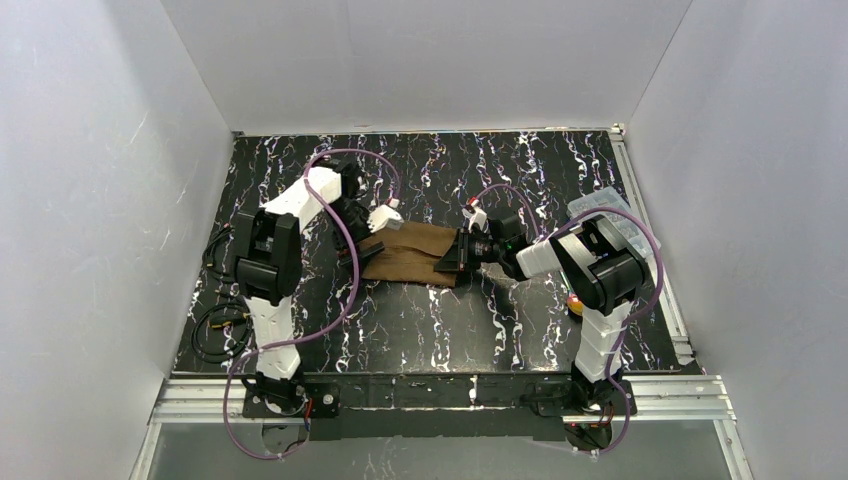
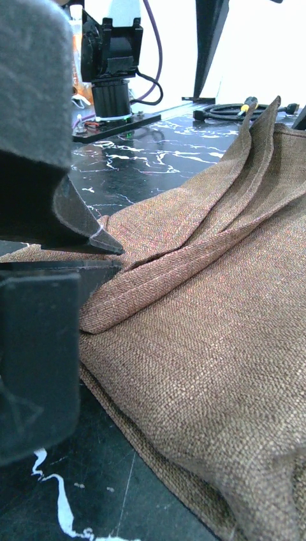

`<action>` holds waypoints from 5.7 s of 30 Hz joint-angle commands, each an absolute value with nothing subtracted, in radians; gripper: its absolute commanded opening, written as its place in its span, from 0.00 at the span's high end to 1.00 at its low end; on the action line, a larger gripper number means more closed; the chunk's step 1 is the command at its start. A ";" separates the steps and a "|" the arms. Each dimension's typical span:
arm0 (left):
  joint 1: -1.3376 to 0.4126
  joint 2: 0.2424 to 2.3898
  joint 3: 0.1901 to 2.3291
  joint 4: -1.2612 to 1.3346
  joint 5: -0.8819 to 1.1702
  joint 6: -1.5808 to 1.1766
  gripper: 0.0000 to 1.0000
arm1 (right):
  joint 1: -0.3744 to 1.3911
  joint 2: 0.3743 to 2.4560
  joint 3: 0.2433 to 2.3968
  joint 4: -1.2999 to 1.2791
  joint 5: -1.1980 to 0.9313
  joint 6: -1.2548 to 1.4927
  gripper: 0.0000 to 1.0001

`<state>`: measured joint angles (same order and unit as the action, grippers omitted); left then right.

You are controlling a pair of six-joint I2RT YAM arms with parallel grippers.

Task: Fold the napkin into a case and place the utensils inside
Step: Fold the lower triangle-folded napkin at the center of the board, then smooth out the 2/3-rectangle-folded napkin at the center of the board.

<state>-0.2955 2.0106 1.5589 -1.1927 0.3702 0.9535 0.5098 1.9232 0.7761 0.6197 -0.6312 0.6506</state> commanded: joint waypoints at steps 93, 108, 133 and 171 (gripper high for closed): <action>-0.302 1.885 1.389 -0.854 0.330 0.809 1.00 | 0.604 2.186 1.436 0.242 -0.580 0.555 0.74; -0.302 1.900 1.400 -0.850 0.303 0.790 1.00 | 0.616 2.261 1.412 0.298 -0.528 0.579 0.77; -0.301 2.094 1.585 -0.822 0.180 0.713 1.00 | 0.592 2.086 1.277 0.501 -0.600 0.700 0.71; -0.301 2.082 1.581 -0.808 0.191 0.691 1.00 | 0.591 1.951 0.953 0.376 -0.570 0.511 0.77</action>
<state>-0.2996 2.0876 1.5719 -0.8196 0.2050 0.6975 0.6025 1.8923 0.9508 0.4274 -0.6346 0.5541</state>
